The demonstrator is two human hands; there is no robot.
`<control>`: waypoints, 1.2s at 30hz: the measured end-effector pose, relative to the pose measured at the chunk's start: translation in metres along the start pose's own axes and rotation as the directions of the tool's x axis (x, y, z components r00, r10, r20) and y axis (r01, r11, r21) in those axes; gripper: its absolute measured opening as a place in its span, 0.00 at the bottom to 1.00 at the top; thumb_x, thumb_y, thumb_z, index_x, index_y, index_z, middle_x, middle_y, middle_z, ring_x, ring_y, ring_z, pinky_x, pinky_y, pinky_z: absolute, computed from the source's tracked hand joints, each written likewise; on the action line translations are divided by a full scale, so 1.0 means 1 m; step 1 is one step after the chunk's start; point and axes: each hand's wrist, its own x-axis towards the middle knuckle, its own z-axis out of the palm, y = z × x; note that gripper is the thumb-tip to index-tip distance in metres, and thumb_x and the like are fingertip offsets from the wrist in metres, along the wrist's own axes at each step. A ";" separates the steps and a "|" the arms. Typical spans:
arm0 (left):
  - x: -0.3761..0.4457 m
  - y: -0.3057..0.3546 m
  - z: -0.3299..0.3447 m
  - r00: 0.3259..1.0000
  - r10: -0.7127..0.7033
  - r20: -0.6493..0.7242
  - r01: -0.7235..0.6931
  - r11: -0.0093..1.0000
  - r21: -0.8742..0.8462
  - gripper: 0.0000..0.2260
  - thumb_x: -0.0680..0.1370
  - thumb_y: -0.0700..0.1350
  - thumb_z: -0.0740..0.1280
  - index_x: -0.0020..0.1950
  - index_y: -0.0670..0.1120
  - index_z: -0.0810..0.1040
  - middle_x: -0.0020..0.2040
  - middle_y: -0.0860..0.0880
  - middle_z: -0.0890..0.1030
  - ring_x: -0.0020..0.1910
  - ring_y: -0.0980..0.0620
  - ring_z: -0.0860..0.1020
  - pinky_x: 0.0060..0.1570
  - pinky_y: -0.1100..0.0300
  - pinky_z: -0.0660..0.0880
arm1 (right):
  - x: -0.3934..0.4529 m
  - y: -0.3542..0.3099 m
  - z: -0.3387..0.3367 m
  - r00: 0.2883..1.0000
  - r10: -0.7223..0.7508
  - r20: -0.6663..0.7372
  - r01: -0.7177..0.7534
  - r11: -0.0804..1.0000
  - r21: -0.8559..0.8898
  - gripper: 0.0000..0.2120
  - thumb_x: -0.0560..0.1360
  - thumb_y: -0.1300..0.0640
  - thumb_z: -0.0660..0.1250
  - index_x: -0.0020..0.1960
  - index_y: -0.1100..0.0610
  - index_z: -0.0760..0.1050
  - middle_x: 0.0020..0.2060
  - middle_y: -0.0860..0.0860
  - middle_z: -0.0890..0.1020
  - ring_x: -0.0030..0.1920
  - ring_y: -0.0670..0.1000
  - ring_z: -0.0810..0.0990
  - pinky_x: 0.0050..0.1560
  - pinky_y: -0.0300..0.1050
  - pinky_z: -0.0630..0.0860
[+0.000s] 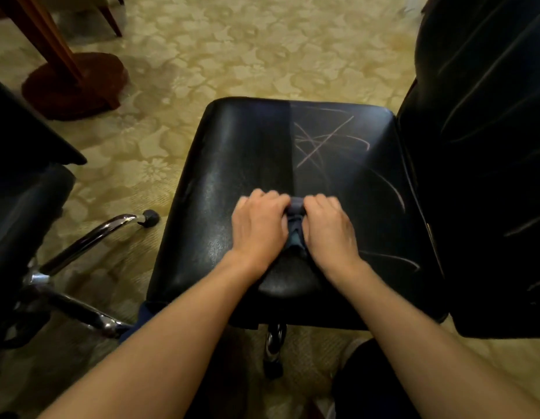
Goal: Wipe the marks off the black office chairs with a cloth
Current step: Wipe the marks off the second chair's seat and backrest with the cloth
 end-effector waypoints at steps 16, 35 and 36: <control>-0.075 0.008 -0.021 0.997 0.073 0.027 -0.072 0.996 -0.044 0.05 0.71 0.45 0.63 0.40 0.50 0.79 0.37 0.52 0.79 0.38 0.47 0.75 0.40 0.53 0.67 | -0.073 -0.017 -0.027 0.996 0.038 0.086 -0.047 0.992 0.113 0.09 0.68 0.67 0.72 0.41 0.57 0.75 0.38 0.53 0.78 0.42 0.54 0.77 0.40 0.48 0.77; 0.154 -0.027 0.057 0.991 0.063 -0.114 -0.054 0.996 0.077 0.11 0.74 0.49 0.60 0.39 0.48 0.79 0.36 0.47 0.81 0.36 0.41 0.79 0.39 0.54 0.62 | 0.157 0.053 0.035 0.999 0.024 0.024 -0.021 0.991 -0.133 0.05 0.78 0.62 0.61 0.52 0.59 0.74 0.51 0.56 0.77 0.53 0.59 0.74 0.43 0.46 0.62; 0.170 -0.030 0.061 0.993 0.064 -0.100 -0.055 0.995 0.086 0.08 0.75 0.48 0.63 0.40 0.47 0.79 0.38 0.46 0.81 0.38 0.41 0.79 0.40 0.54 0.60 | 0.172 0.057 0.039 1.000 0.021 0.017 -0.019 0.990 -0.139 0.05 0.78 0.63 0.61 0.52 0.59 0.73 0.51 0.57 0.77 0.53 0.59 0.74 0.43 0.46 0.62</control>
